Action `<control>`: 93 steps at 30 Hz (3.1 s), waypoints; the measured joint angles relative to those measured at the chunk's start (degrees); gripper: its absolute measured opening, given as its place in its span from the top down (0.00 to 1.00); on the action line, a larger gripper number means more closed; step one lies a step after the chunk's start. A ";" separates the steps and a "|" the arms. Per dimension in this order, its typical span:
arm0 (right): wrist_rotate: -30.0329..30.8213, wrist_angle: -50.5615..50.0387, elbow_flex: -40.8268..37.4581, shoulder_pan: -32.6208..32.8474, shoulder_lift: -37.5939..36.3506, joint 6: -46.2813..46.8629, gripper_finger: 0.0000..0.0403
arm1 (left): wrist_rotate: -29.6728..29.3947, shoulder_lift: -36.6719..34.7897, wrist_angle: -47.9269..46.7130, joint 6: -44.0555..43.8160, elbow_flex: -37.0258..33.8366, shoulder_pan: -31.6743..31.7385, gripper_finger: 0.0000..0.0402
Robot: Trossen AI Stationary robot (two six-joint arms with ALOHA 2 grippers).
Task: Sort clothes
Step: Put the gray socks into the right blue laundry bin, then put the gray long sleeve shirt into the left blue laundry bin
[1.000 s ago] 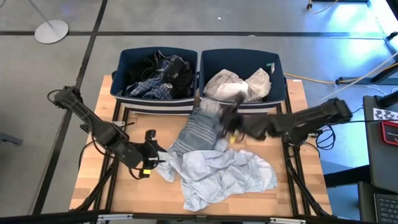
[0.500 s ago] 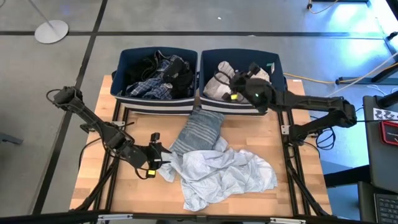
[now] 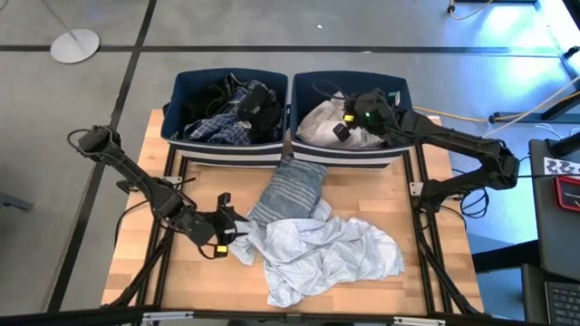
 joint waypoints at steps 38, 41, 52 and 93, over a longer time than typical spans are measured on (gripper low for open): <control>8.73 3.60 0.00 0.19 1.43 1.27 0.33 | -4.01 -0.01 -0.05 -0.28 -0.02 0.00 0.58; 8.23 2.90 0.00 0.32 0.25 1.28 0.25 | -4.01 0.01 -0.05 -0.28 -0.02 0.00 0.58; -13.16 0.15 0.04 13.30 -6.87 6.09 0.20 | -4.01 0.01 -0.07 -0.31 0.00 0.00 0.58; 15.18 15.83 -8.81 40.39 31.78 -21.74 0.20 | -4.03 -0.01 -0.10 -1.77 0.00 1.22 0.58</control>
